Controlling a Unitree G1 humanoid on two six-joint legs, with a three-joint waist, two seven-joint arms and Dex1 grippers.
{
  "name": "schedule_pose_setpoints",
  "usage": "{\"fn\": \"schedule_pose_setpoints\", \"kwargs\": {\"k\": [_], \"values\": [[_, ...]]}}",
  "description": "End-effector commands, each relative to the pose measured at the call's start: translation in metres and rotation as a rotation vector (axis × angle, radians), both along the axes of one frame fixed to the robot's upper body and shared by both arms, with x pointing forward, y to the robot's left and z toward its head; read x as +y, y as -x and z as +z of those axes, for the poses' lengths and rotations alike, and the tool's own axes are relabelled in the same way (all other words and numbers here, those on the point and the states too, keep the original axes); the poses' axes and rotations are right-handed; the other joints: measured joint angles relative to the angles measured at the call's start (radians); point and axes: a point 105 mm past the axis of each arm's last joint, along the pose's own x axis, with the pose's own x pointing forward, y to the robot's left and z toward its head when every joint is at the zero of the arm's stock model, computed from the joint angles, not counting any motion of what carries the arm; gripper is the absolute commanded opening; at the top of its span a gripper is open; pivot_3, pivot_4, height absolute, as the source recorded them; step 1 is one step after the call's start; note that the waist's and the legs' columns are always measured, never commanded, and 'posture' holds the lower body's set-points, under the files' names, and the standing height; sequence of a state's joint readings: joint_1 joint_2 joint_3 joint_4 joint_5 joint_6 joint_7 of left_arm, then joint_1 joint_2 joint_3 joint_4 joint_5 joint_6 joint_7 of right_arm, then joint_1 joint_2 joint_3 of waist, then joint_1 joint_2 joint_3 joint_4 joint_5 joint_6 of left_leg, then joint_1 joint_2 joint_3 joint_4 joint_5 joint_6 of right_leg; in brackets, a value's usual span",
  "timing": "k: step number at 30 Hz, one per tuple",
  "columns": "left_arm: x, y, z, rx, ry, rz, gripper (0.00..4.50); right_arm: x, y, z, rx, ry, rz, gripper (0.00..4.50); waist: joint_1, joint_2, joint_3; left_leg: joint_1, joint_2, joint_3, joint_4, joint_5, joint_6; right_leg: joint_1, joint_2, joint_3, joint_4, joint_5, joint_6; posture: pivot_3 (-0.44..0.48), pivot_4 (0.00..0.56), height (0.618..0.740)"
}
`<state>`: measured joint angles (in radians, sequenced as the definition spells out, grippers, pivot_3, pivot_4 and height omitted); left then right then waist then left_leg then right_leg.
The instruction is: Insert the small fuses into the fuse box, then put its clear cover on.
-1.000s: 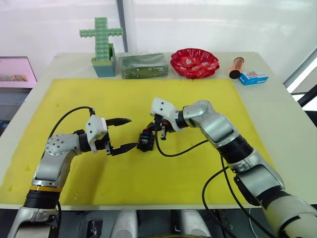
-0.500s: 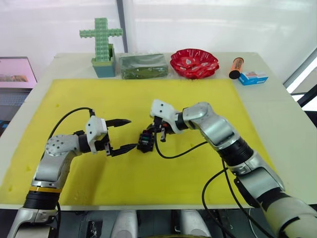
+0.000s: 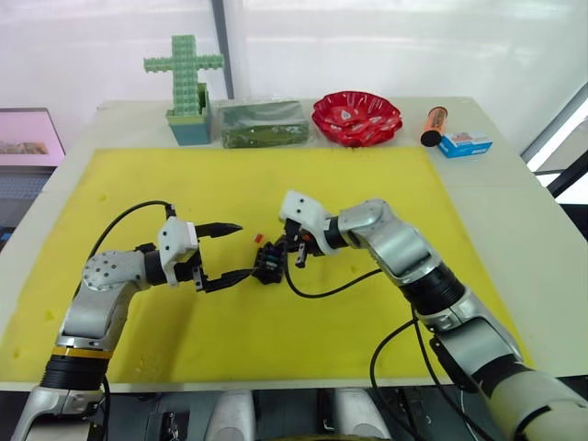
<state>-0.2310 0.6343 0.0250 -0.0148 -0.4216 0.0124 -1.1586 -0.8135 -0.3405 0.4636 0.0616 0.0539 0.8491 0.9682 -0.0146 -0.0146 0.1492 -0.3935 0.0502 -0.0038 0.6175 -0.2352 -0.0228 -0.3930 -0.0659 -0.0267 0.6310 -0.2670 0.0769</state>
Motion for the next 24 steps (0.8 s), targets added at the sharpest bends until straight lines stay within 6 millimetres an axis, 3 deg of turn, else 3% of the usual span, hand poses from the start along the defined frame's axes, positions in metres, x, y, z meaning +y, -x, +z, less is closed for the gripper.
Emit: {"fn": "schedule_pose_setpoints", "kwargs": {"k": [1, 13, 24], "values": [[0.000, 0.002, 0.009, -0.050, -0.016, -0.011, 4.50, -0.003, 0.007, -0.022, 0.088, 0.048, 0.003, 0.04, 0.000, 0.000, 0.000, 0.001, 0.000, 0.000, -0.001, 0.000, 0.000, 0.000, 0.000, 0.000, 0.000, 0.000, 0.000, 0.000, 0.150, 0.740], [0.001, 0.000, 0.008, -0.050, -0.014, -0.001, 4.50, 0.004, 0.013, -0.015, 0.061, 0.028, 0.058, 0.04, 0.000, 0.000, 0.000, 0.001, 0.000, 0.000, -0.002, 0.000, 0.000, 0.000, 0.000, 0.000, 0.000, -0.001, -0.001, 0.000, 0.150, 0.740], [0.001, 0.001, 0.008, -0.048, -0.013, 0.000, 4.50, 0.014, 0.031, -0.008, 0.068, 0.002, 0.145, 0.04, 0.000, 0.000, 0.000, 0.001, 0.001, 0.000, -0.003, 0.000, 0.000, -0.001, 0.000, 0.000, 0.000, -0.001, -0.001, 0.000, 0.150, 0.740]]}}
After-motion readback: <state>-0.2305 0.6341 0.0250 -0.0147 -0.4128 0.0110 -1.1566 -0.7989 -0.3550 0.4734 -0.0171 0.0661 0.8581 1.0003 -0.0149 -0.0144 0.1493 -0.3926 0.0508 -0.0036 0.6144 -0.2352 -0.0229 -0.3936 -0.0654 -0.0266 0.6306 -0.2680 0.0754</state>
